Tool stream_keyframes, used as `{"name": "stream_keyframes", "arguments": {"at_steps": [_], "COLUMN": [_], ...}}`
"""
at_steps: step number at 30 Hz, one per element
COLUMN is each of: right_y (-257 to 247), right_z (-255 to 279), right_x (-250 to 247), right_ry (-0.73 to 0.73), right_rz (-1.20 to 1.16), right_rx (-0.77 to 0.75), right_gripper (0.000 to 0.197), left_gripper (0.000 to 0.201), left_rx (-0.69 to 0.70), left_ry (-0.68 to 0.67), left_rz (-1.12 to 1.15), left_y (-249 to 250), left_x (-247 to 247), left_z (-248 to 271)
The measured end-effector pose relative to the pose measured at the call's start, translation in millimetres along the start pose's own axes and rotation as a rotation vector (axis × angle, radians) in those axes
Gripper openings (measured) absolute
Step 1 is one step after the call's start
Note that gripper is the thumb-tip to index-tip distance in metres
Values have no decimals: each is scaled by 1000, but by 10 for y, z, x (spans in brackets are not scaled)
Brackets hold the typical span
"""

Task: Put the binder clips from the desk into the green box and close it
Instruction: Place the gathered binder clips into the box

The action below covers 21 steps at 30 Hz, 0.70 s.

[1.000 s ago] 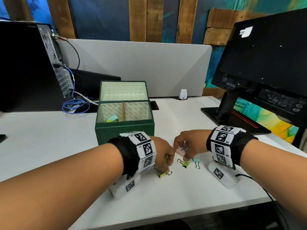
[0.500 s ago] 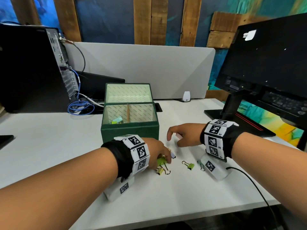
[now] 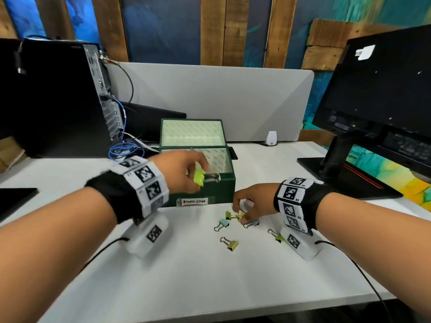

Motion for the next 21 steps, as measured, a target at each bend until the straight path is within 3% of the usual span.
{"name": "stream_keyframes", "arguments": {"at_steps": [3, 6, 12, 16, 19, 21], "right_y": [-44, -62, -41, -95, -194, -311], "right_z": [-1, 5, -12, 84, 156, 156], "right_x": [-6, -24, -16, -314, -648, -896], "right_ry": [-11, -13, -33, 70, 139, 217], "right_rz": [9, 12, -19, -94, -212, -287], "right_rx": [-7, -10, 13, -38, -34, -52], "right_gripper": [34, 34, 18, 8, 7, 9], "left_gripper": [32, 32, 37, 45, 55, 52], "left_rx": [-112, -197, -289, -261, -231, -229], "left_ry": [187, 273, 216, 150, 188, 222], "left_rz": [113, 118, 106, 73, 76, 102], "left_y": [-323, -578, -775, -767, -797, -828], "left_x": [-329, -450, -255, -85, -110, -158], "left_z": [-71, -133, -233, -253, -204, -109]}}
Point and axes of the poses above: each hand's wrist, its own z-axis away from the middle knuckle, its own x-axis out of the palm, y = z × x, the point moved 5 cm from there along -z, towards the middle knuckle
